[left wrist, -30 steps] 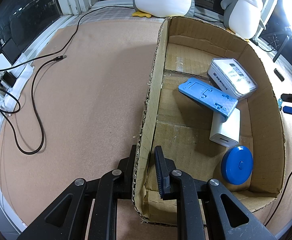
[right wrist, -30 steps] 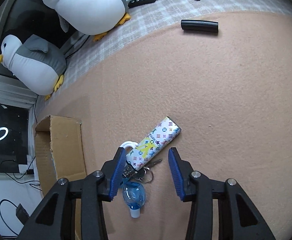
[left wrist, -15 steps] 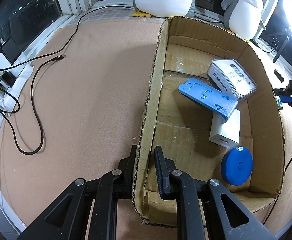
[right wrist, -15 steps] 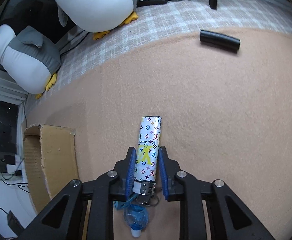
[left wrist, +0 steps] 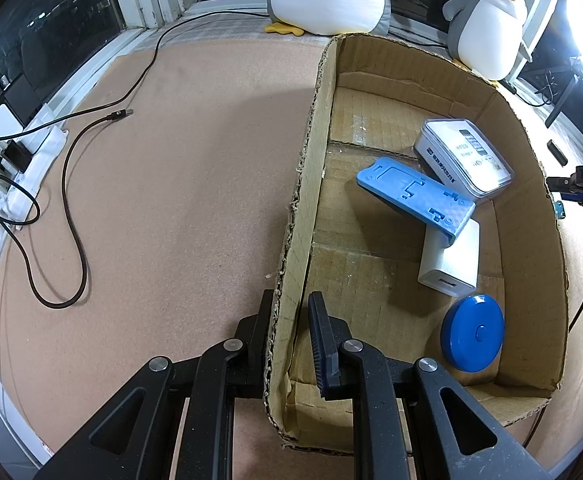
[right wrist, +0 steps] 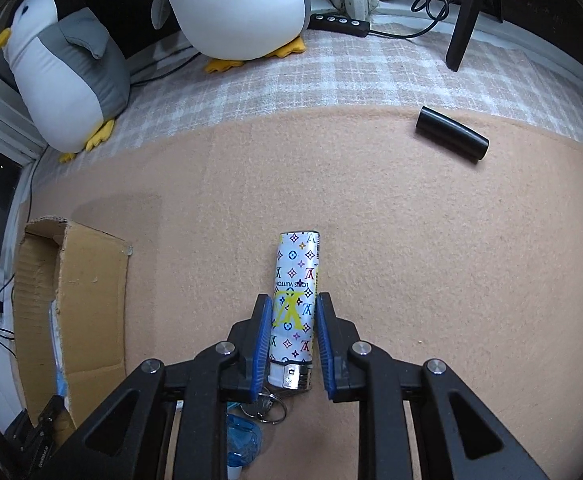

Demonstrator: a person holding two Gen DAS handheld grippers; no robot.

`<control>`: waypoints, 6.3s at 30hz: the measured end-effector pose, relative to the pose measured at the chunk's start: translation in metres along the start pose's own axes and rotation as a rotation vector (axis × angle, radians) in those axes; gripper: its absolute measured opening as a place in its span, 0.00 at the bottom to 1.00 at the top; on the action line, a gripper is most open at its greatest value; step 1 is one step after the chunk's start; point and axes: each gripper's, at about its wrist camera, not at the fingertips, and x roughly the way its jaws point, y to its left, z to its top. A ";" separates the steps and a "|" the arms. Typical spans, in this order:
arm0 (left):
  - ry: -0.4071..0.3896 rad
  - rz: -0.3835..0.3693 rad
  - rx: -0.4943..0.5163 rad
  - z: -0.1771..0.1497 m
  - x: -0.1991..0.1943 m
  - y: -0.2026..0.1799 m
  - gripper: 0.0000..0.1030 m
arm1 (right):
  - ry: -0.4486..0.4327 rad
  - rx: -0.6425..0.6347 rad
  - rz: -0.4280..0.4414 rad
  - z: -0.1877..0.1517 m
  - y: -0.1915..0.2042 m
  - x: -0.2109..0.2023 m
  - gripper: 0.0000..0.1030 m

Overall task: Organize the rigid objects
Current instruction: 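Carry the patterned cylinder into the cardboard box and release it with the right gripper, then grasp the clear blue bottle with the right gripper, then carry the clear bottle into the cardboard box and release it with the right gripper, then grasp the black cylinder with the right gripper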

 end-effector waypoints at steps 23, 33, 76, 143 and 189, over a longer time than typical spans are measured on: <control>-0.001 0.001 0.001 0.000 0.000 0.000 0.16 | -0.055 -0.137 0.228 -0.033 0.071 -0.073 0.19; -0.006 0.007 0.003 0.001 -0.001 0.000 0.16 | 0.034 -0.298 0.316 -0.076 0.147 -0.067 0.20; -0.007 0.009 0.003 0.001 -0.001 0.000 0.16 | -0.037 -0.275 0.260 -0.097 0.114 -0.087 0.44; -0.009 0.006 0.002 0.000 0.000 -0.002 0.16 | -0.091 -0.286 0.030 -0.085 0.097 -0.076 0.28; -0.007 0.009 0.002 0.001 0.001 -0.002 0.16 | -0.147 -0.341 0.131 -0.051 0.083 -0.084 0.43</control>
